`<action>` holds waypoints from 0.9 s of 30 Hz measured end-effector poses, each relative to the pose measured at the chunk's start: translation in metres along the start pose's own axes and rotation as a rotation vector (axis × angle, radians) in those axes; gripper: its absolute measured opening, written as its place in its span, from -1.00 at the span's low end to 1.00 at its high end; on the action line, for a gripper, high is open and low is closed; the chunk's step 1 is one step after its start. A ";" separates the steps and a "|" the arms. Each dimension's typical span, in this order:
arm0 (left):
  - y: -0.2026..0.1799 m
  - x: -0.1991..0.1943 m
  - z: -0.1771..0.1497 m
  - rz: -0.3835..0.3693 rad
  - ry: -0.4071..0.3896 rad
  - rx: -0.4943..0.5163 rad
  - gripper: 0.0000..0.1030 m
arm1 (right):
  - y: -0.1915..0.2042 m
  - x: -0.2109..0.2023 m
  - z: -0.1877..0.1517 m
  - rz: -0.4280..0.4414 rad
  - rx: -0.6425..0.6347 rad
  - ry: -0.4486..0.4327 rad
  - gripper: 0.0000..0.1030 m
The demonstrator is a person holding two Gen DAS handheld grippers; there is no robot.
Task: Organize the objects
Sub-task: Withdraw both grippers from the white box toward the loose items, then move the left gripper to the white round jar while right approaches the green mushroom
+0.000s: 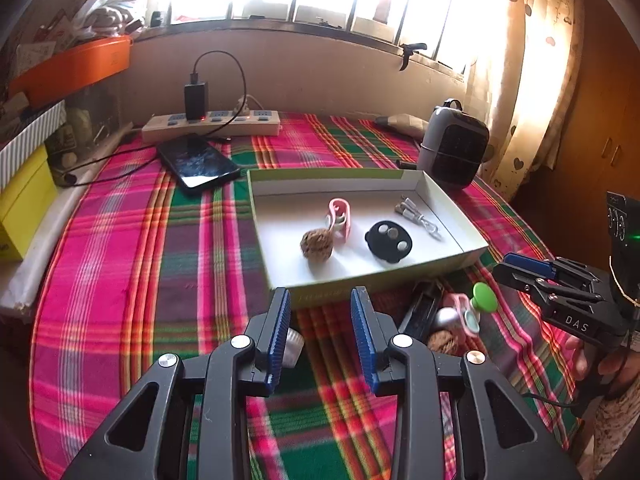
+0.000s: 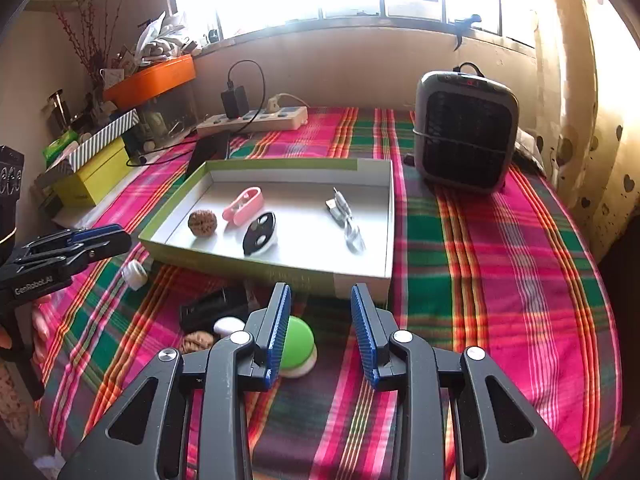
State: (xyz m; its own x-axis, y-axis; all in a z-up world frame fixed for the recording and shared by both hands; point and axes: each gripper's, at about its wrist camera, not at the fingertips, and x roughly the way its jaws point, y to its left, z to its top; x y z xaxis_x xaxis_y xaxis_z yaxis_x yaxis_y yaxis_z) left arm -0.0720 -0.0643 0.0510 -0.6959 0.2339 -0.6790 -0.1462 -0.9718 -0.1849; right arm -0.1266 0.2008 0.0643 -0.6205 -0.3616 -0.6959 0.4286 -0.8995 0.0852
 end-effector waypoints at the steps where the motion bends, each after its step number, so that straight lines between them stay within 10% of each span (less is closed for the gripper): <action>1: 0.002 -0.002 -0.002 -0.002 -0.001 -0.006 -0.41 | 0.001 -0.002 -0.002 -0.007 -0.005 -0.002 -0.36; 27: 0.020 0.033 -0.026 0.026 0.089 -0.019 -0.29 | -0.005 -0.008 -0.029 0.057 0.068 0.000 -0.36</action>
State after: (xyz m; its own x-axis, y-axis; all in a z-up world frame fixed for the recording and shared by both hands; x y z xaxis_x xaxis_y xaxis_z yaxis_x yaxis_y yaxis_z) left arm -0.0796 -0.0754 0.0067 -0.6338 0.2112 -0.7441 -0.1154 -0.9771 -0.1791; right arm -0.1047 0.2157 0.0484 -0.5962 -0.4130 -0.6884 0.4178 -0.8919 0.1732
